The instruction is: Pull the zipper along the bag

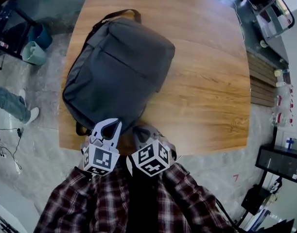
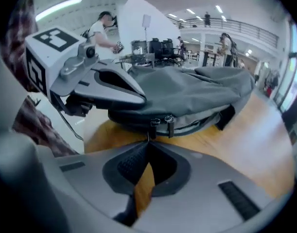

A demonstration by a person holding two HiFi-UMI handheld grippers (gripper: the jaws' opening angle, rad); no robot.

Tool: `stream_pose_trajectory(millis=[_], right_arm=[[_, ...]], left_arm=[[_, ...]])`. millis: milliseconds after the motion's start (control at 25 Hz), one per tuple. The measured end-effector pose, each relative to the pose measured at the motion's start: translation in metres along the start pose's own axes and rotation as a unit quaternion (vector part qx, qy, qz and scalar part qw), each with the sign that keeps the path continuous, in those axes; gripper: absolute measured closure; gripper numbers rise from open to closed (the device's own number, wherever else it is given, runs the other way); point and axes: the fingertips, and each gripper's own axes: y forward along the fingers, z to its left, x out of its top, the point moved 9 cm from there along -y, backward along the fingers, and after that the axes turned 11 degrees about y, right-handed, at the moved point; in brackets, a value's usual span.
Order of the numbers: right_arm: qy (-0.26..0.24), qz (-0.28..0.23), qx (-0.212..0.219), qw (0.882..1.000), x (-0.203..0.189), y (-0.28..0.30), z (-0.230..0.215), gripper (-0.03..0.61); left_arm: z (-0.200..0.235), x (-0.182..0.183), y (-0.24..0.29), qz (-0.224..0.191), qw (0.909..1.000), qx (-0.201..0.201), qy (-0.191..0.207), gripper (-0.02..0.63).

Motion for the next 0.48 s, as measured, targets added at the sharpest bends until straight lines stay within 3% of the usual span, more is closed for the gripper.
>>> stream_pose_trajectory(millis=[160,480], right_arm=[[-0.058,0.015,-0.028,0.998,0.002,0.002,-0.008,0.569],[-0.055,0.028,-0.06,0.996,0.003,0.004,-0.049,0.568]], left_arm=[[0.001,-0.003,-0.003,-0.02,0.9998,-0.003,0.003,0.604],[-0.002,-0.007,-0.005,-0.02,0.9994,-0.021,0.018,0.604]])
